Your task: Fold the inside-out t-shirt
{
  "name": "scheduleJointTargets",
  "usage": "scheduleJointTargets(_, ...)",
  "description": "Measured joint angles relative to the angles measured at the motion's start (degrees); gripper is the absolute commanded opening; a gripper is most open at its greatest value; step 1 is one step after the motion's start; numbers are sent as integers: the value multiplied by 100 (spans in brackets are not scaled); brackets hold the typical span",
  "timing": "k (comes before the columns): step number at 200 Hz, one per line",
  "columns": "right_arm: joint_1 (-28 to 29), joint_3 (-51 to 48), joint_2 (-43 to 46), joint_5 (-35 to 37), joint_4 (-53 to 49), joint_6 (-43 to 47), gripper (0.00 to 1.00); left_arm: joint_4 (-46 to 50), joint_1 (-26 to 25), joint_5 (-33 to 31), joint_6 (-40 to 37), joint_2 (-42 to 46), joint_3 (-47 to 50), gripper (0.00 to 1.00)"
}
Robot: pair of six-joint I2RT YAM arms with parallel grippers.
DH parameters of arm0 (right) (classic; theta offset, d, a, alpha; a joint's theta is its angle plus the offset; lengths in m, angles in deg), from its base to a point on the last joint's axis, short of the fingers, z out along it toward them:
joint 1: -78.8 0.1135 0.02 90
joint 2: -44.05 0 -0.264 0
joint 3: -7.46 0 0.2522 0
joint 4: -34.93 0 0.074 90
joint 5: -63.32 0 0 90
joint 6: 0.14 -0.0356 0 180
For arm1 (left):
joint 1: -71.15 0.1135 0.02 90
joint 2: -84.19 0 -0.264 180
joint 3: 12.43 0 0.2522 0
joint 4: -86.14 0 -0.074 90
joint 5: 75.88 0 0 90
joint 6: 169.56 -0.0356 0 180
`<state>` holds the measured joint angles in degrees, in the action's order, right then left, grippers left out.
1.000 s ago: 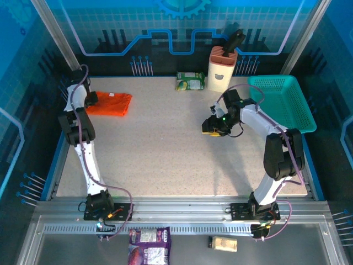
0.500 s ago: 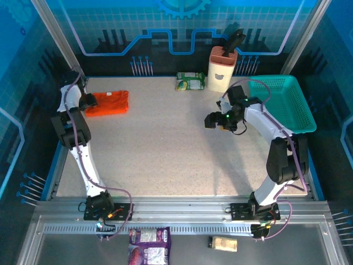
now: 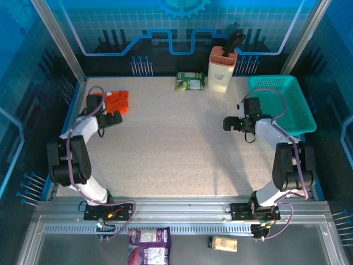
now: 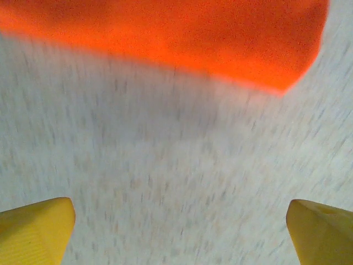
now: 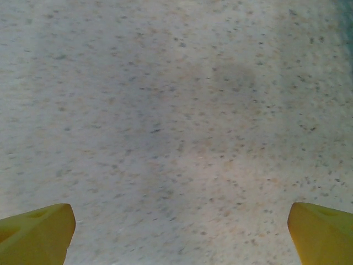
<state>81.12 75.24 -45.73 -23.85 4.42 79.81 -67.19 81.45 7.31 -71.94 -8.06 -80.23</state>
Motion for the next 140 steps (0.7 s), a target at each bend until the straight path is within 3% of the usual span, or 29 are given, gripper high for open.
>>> scheduleJointTargets(27, -105, -883, 17, -9, 1425, 229, 100, -1176, -188, -96, -52, 603, 1528, 99)
scheduleJointTargets(55, -107, -1453, 17, 4, 2787, 448, 100, -2693, -188, 201, -144, 1154, 2575, 99)
scheduleJointTargets(88, -105, -1926, 46, -98, 4002, 647, 100, -4175, -155, 942, -59, 973, 2651, 99)
scheduleJointTargets(140, -101, -2756, 208, -387, 5399, 863, 100, -5228, -170, 1644, -94, 669, 2789, 99)
